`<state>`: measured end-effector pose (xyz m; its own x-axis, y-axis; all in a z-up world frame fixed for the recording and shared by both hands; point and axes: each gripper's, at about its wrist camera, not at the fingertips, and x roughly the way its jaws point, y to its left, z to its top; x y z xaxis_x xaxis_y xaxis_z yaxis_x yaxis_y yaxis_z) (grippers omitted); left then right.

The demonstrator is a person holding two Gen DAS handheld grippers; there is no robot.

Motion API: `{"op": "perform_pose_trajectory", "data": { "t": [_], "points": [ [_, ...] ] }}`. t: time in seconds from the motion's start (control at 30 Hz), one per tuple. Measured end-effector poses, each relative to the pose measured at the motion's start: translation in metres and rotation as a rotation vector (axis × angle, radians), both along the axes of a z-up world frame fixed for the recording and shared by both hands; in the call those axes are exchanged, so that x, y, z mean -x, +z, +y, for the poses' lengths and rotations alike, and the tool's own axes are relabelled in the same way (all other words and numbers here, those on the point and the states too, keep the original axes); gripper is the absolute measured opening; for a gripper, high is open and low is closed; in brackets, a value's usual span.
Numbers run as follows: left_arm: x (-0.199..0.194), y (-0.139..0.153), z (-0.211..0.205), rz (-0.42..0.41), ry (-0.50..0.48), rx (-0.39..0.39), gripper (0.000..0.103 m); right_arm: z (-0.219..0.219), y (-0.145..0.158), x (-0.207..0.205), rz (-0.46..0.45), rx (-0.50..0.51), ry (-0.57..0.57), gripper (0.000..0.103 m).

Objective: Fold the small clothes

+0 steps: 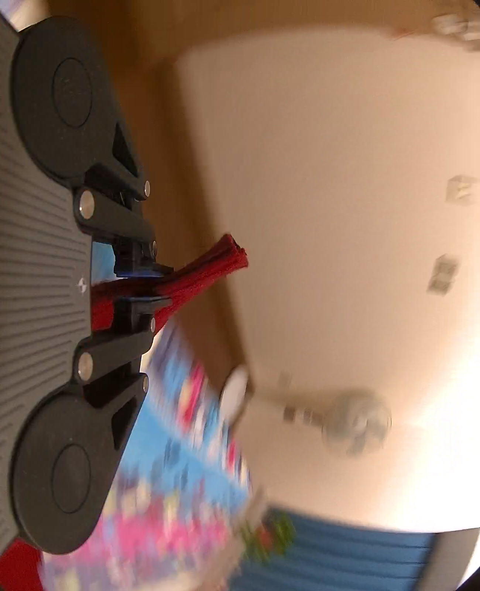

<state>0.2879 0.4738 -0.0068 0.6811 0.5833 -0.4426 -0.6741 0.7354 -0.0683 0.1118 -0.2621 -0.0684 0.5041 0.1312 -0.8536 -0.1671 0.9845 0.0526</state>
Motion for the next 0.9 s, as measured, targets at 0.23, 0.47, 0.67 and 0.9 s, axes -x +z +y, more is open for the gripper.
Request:
{"op": "perform_pose_trajectory", "data": {
  "t": [0.23,0.47,0.67,0.9],
  "points": [
    [0.036,-0.001,0.071,0.157,0.219,0.049,0.032,0.004,0.001,0.003,-0.008,0.008,-0.009,0.015],
    [0.051,0.012,-0.016,0.096,-0.169,0.089,0.04,0.005,0.004,0.004,-0.013,0.02,-0.016,0.015],
    [0.03,-0.065,-0.091,0.358,-0.377,0.014,0.057,0.003,0.006,0.011,-0.022,0.01,-0.047,0.015],
    [0.095,-0.036,-0.144,0.332,-0.478,0.022,0.056,-0.009,0.016,0.022,-0.031,-0.016,-0.097,0.024]
  ]
}}
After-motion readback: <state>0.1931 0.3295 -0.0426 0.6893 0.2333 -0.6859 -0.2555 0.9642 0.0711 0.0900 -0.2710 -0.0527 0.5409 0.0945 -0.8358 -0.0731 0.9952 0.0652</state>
